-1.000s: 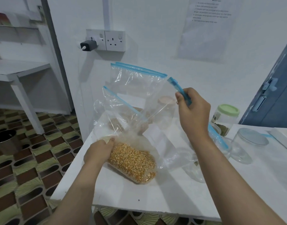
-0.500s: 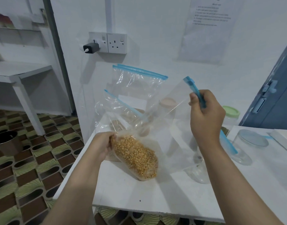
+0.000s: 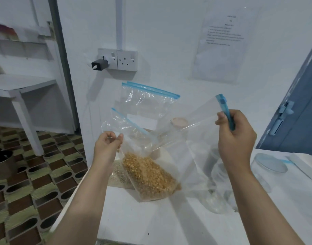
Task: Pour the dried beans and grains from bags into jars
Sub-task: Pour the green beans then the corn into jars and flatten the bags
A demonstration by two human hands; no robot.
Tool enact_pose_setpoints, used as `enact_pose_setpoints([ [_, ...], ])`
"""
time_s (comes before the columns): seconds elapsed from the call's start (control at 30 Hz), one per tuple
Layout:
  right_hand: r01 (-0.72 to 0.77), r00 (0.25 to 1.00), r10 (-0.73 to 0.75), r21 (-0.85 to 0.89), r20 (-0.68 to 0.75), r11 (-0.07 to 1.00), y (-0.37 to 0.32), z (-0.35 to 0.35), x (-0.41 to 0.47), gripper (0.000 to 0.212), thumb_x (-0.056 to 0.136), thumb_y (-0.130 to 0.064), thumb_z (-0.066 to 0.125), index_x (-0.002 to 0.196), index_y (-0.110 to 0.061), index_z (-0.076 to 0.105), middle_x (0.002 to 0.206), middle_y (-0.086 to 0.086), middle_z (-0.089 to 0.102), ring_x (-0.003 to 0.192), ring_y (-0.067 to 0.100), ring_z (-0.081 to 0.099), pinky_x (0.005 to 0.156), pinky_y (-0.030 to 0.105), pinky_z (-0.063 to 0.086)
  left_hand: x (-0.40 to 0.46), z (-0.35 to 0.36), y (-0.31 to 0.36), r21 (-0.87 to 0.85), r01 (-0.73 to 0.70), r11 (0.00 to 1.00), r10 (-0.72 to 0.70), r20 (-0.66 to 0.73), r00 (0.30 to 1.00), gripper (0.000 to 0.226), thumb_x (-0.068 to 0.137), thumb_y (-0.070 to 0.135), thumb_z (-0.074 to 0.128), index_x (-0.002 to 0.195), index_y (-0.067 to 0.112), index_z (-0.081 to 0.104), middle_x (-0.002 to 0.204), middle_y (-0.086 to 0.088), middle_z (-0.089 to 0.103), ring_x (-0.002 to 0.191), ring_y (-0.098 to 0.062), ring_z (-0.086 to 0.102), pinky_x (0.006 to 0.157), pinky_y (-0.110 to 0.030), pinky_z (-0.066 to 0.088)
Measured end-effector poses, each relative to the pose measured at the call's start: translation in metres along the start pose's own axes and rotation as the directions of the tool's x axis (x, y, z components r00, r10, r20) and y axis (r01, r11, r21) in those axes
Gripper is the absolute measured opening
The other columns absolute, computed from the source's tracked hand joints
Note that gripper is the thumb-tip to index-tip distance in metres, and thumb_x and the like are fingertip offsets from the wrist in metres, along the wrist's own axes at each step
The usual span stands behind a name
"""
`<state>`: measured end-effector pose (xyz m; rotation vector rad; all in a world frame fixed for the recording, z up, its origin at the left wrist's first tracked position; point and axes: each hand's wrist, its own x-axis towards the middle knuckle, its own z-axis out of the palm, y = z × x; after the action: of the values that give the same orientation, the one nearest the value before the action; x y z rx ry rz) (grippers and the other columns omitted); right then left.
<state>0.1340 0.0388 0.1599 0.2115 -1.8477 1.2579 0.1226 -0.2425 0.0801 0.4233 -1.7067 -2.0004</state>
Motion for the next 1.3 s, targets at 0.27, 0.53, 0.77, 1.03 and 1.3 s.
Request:
enact_pose_setpoints([
  [0.27, -0.006, 1.000, 0.006, 0.023, 0.028, 1.000, 0.000, 0.007, 0.000, 0.019, 0.099, -0.020, 0.057, 0.085, -0.008, 0.060, 0.074, 0.006, 0.059, 0.062, 0.010, 0.041, 0.056, 0.016, 0.032, 0.002, -0.009, -0.008, 0.102, 0.087, 0.991, -0.103, 0.165, 0.981, 0.016, 0.092, 0.006, 0.066, 0.104, 0.014, 0.058, 0.098, 0.000, 0.068, 0.093, -0.009, 0.058, 0.092, -0.034, 0.030],
  [0.53, 0.013, 1.000, -0.013, 0.018, 0.028, 1.000, 0.003, 0.009, -0.002, 0.017, 0.099, -0.020, 0.056, 0.087, -0.009, 0.061, 0.074, -0.003, 0.060, 0.062, 0.003, 0.042, 0.058, 0.016, 0.032, 0.001, -0.002, -0.038, 0.194, 0.020, 0.981, -0.036, 0.078, 0.996, 0.026, 0.093, 0.033, 0.067, 0.114, 0.018, 0.063, 0.107, 0.001, 0.065, 0.110, -0.016, 0.058, 0.086, -0.026, 0.039],
  [0.77, 0.018, 0.999, -0.018, 0.000, 0.033, 1.000, 0.004, 0.013, -0.004, 0.017, 0.100, -0.022, 0.055, 0.086, -0.013, 0.059, 0.073, -0.009, 0.058, 0.061, 0.002, 0.043, 0.057, 0.015, 0.032, -0.022, 0.004, -0.071, 0.087, 0.168, 0.982, -0.175, 0.073, 0.982, 0.043, 0.103, 0.044, 0.040, 0.131, 0.017, 0.058, 0.133, -0.002, 0.056, 0.119, -0.019, 0.051, 0.089, -0.027, 0.040],
  [1.03, 0.007, 1.000, -0.006, -0.013, 0.027, 1.000, 0.007, 0.006, -0.007, 0.018, 0.100, -0.022, 0.055, 0.088, -0.010, 0.060, 0.073, -0.009, 0.058, 0.060, 0.002, 0.043, 0.056, 0.015, 0.032, -0.032, 0.012, -0.081, 0.094, -0.036, 0.995, 0.034, 0.025, 0.999, 0.026, 0.104, 0.027, 0.046, 0.090, 0.021, 0.067, 0.095, 0.013, 0.065, 0.101, -0.010, 0.058, 0.083, -0.022, 0.042],
  [1.3, -0.055, 0.999, 0.055, -0.029, -0.003, 0.998, 0.016, -0.021, -0.016, 0.021, 0.102, -0.029, 0.054, 0.090, -0.013, 0.062, 0.074, -0.004, 0.061, 0.069, 0.026, 0.051, 0.060, 0.033, 0.039, -0.032, 0.030, -0.057, 0.041, -0.187, 0.982, 0.189, -0.072, 0.979, 0.023, 0.103, 0.020, 0.050, 0.087, 0.013, 0.065, 0.084, 0.004, 0.065, 0.073, 0.009, 0.059, 0.073, -0.002, 0.042],
])
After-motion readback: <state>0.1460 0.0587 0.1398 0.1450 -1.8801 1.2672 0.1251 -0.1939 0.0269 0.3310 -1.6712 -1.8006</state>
